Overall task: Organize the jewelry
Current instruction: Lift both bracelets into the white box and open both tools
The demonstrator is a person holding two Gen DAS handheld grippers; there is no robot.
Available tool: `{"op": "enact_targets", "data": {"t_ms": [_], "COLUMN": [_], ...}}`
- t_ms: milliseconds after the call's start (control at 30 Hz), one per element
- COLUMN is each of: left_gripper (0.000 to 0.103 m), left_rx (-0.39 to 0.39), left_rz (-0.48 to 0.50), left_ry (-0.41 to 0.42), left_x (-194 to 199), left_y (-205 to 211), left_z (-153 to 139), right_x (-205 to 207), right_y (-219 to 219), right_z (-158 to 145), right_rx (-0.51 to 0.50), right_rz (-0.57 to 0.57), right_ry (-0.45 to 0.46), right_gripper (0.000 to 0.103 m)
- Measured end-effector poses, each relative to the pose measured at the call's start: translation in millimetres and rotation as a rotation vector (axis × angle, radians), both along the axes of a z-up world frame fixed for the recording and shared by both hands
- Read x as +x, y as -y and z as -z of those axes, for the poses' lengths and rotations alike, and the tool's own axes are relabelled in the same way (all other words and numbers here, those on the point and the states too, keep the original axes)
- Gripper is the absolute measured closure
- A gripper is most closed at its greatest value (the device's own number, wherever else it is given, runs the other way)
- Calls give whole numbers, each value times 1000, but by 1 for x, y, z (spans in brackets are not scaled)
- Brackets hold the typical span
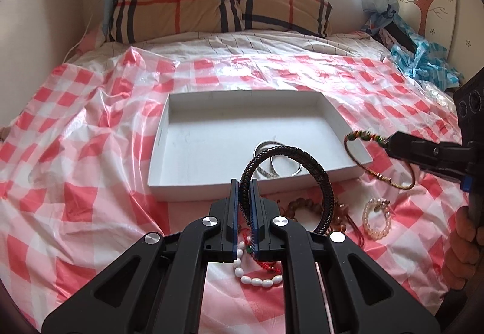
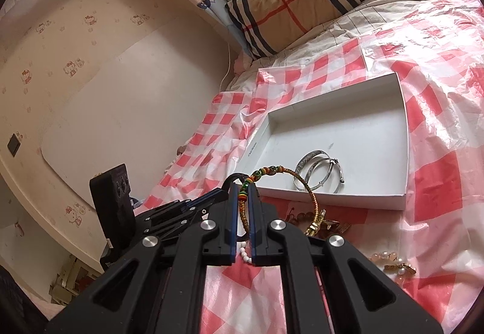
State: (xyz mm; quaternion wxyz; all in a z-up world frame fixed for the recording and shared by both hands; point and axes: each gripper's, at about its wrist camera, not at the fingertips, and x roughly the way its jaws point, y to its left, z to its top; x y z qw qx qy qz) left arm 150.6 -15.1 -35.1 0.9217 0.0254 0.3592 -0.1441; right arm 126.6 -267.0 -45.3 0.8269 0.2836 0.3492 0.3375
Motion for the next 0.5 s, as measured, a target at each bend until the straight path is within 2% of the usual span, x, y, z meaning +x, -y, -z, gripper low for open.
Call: {"op": "enact_targets", "data": {"t_ms": [233, 500], "left_gripper": [97, 97], "left_rx": [-26, -51], "left_rz": [-37, -70], "left_ry": [12, 24], "left_x": [16, 46], "left_y": [4, 7], "left_z": [-12, -16], "right_x": [16, 53], "right_y": [-8, -16], "right_z": [-5, -11], "right_rx": [25, 61], "right_rz": [12, 59], "right_ry": [19, 63], "right_gripper": [96, 96]}}
